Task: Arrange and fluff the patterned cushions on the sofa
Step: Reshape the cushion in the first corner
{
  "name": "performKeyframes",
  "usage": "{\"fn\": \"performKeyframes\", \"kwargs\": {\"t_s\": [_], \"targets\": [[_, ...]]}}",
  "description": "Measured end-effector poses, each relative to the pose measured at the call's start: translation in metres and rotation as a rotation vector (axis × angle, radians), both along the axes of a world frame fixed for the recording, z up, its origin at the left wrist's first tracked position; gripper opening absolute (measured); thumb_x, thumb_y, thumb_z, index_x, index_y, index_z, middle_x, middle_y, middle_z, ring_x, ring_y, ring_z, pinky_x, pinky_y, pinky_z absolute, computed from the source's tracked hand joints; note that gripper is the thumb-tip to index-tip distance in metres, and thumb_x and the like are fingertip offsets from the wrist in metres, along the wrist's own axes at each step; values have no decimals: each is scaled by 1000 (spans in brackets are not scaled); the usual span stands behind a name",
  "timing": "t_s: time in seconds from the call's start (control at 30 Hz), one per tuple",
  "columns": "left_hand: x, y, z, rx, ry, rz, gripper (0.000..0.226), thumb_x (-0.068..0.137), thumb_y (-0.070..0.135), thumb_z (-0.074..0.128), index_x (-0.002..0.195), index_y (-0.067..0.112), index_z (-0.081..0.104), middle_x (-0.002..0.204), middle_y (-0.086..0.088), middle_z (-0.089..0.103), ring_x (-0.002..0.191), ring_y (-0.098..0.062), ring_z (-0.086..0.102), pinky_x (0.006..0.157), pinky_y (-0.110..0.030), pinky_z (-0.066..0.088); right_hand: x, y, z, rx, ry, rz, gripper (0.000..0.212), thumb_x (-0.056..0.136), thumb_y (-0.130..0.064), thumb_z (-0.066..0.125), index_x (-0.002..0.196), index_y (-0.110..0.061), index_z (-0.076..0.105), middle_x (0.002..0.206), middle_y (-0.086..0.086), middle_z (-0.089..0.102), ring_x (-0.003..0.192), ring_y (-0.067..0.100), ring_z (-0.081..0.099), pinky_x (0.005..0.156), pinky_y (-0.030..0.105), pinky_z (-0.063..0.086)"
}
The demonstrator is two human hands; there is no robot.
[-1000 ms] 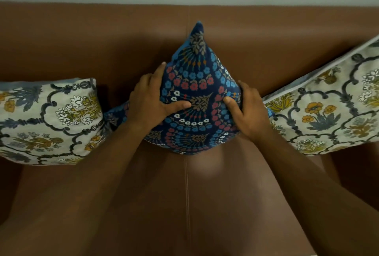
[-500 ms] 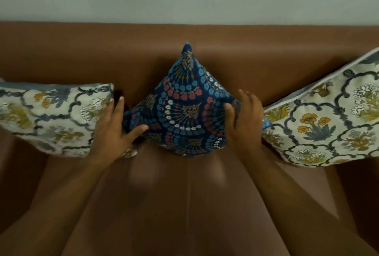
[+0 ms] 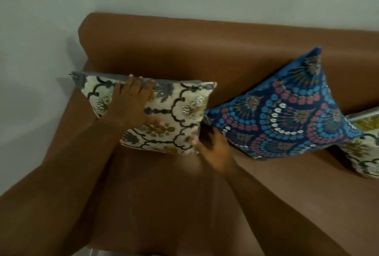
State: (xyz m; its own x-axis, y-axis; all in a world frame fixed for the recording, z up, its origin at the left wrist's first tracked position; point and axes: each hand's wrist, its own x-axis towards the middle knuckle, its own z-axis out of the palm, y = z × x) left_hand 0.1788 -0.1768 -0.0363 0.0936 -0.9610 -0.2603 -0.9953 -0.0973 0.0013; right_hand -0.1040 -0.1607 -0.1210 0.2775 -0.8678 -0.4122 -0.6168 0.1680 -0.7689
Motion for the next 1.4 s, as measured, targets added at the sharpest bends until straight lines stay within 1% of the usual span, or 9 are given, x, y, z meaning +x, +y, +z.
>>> {"fn": "performKeyframes", "kwargs": {"t_s": [0.1, 0.2, 0.3, 0.53, 0.73, 0.93, 1.07, 1.2, 1.4], "targets": [[33, -7, -13, -22, -41, -112, 137, 51, 95, 62, 158, 17, 26, 161, -15, 34, 152, -39, 22, 122, -63, 6, 17, -9, -36, 161, -115, -47, 102, 61, -72, 81, 147, -34, 40, 146, -14, 54, 133, 8, 53, 111, 45, 46], [55, -15, -25, -91, -80, -177, 140, 38, 103, 52, 144, 13, 44, 140, -18, 52, 133, -41, 45, 119, -63, 20, 40, -21, -55, 187, -233, -42, 83, 68, -33, 93, 137, -34, 47, 136, -16, 60, 118, -9, 59, 105, 32, 52], [70, -20, -29, -81, -129, -157, 133, 30, 108, 45, 122, 12, 52, 118, -16, 60, 110, -37, 55, 99, -52, 42, 67, -31, -68, 170, -323, -57, 78, 67, -11, 93, 127, -39, 52, 129, -9, 68, 118, 5, 65, 104, 43, 53], [137, 3, -18, -166, 248, 233, 107, 31, 101, 62, 94, 15, 59, 92, -9, 70, 83, -31, 68, 72, -42, 57, 146, -39, -22, -241, -240, -137, 68, 71, -58, 81, 129, -28, 60, 125, -11, 69, 117, 11, 65, 99, 43, 55], [155, 22, -3, -450, 601, 582, 111, 30, 87, 79, 111, 12, 65, 105, 2, 68, 94, -16, 62, 79, -32, 51, 178, -103, 53, -586, 23, 26, 69, 72, -77, 61, 100, -14, 59, 95, -6, 59, 96, 18, 55, 77, 33, 46], [138, 40, -41, -334, 629, 622, 112, 29, 93, 71, 104, 11, 57, 99, -6, 63, 96, -29, 64, 76, -39, 53, 160, -102, 29, -658, 281, 144, 90, 74, -93, 31, 90, -6, 49, 86, 1, 44, 82, 22, 45, 69, 41, 45], [145, 34, -49, -391, 461, 458, 100, 43, 101, 54, 90, 13, 45, 88, -7, 49, 87, -30, 53, 70, -38, 39, 152, -97, 24, -622, 214, 103, 91, 79, -90, 29, 104, -7, 57, 95, 2, 50, 92, 25, 53, 80, 43, 48], [143, 47, -52, -496, 411, 416, 116, 58, 103, 41, 120, 7, 56, 115, -21, 61, 108, -40, 57, 88, -49, 47, 167, -95, 50, -657, 85, 70, 74, 86, -71, 46, 128, -10, 54, 112, 2, 52, 108, 20, 51, 91, 41, 48], [100, 49, -34, -787, 494, 493, 103, 83, 80, 53, 150, 3, 39, 154, -24, 44, 143, -41, 40, 115, -57, 35, 187, -77, 54, -821, 68, 74, 81, 89, -63, 54, 147, -8, 41, 137, 13, 52, 124, 23, 50, 98, 37, 45]]}}
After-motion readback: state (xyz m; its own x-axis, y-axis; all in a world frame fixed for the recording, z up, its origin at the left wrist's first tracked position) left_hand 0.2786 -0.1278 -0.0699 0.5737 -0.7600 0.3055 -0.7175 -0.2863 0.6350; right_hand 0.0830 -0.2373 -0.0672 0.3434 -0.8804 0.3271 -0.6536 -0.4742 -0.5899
